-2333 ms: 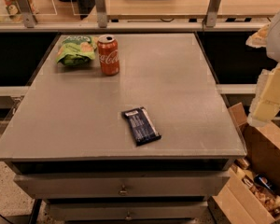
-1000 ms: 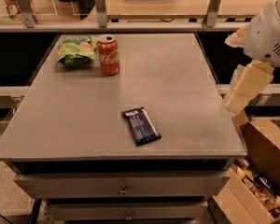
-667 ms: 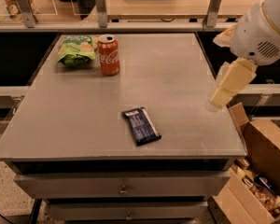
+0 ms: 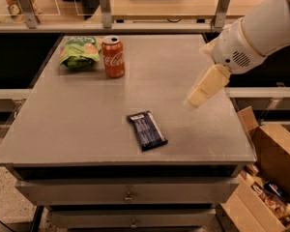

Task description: Move coke can near rxbar blueberry

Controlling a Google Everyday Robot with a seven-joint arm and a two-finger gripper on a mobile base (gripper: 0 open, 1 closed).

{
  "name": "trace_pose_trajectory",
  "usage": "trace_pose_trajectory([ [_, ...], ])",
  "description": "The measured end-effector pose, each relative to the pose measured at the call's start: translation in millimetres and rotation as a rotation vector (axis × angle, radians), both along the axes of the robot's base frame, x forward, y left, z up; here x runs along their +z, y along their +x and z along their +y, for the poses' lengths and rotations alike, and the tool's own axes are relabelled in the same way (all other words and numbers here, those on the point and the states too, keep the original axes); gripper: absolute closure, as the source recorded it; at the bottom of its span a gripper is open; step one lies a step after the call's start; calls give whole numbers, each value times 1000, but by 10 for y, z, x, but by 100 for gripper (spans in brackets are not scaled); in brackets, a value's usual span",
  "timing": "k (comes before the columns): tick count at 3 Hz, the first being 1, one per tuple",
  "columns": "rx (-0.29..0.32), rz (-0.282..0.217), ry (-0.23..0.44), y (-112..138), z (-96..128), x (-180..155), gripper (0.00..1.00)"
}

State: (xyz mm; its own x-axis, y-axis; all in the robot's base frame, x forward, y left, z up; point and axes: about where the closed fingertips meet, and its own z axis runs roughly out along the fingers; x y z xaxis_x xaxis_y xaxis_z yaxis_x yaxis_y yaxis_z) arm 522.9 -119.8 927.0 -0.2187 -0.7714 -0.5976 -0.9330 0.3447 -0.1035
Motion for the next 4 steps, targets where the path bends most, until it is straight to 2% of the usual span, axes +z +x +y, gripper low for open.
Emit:
trace_pose_trajectory([
  [1,-2,-9,122,206,262,-120,0],
  [2,9,-38,214,382,530,-116,0],
  [3,10,-102,273,571,840,-75,0],
  [4,10,-102,273,571,841,-75,0],
])
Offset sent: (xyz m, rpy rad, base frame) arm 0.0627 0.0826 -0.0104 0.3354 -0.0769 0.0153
